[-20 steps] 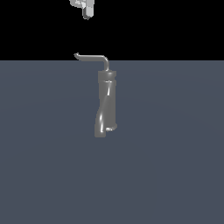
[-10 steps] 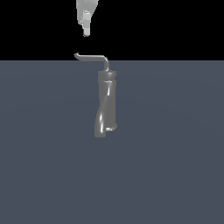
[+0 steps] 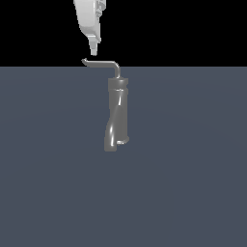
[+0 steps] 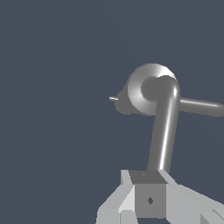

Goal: Turn on the faucet by rotating a designated handle.

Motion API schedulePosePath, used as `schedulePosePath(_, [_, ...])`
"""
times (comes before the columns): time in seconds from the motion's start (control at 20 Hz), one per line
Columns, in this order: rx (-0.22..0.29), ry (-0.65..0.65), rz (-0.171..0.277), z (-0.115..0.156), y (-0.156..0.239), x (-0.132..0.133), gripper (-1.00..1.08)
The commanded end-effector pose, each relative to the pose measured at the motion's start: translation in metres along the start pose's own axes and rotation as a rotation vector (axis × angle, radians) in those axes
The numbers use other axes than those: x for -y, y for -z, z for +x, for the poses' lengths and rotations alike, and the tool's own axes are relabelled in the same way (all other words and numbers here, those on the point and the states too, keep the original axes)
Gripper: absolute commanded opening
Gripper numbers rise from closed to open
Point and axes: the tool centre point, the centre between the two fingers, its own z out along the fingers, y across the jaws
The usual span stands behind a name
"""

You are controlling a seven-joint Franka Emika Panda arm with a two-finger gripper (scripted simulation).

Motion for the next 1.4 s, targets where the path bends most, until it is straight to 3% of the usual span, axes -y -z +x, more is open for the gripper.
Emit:
schedulePosePath(0.0, [-0.005, -0.047, 0.004, -0.003, -0.008, 0.008, -1.00])
schedulePosePath(0.4, [-0.014, -0.135, 0.011, -0.008, -0.024, 0.023, -1.00])
schedulePosePath(0.85, [-0.015, -0.149, 0.012, -0.009, -0.027, 0.025, -1.00])
schedulePosePath(1.35, [-0.015, -0.149, 0.012, -0.015, -0.027, -0.001, -1.00])
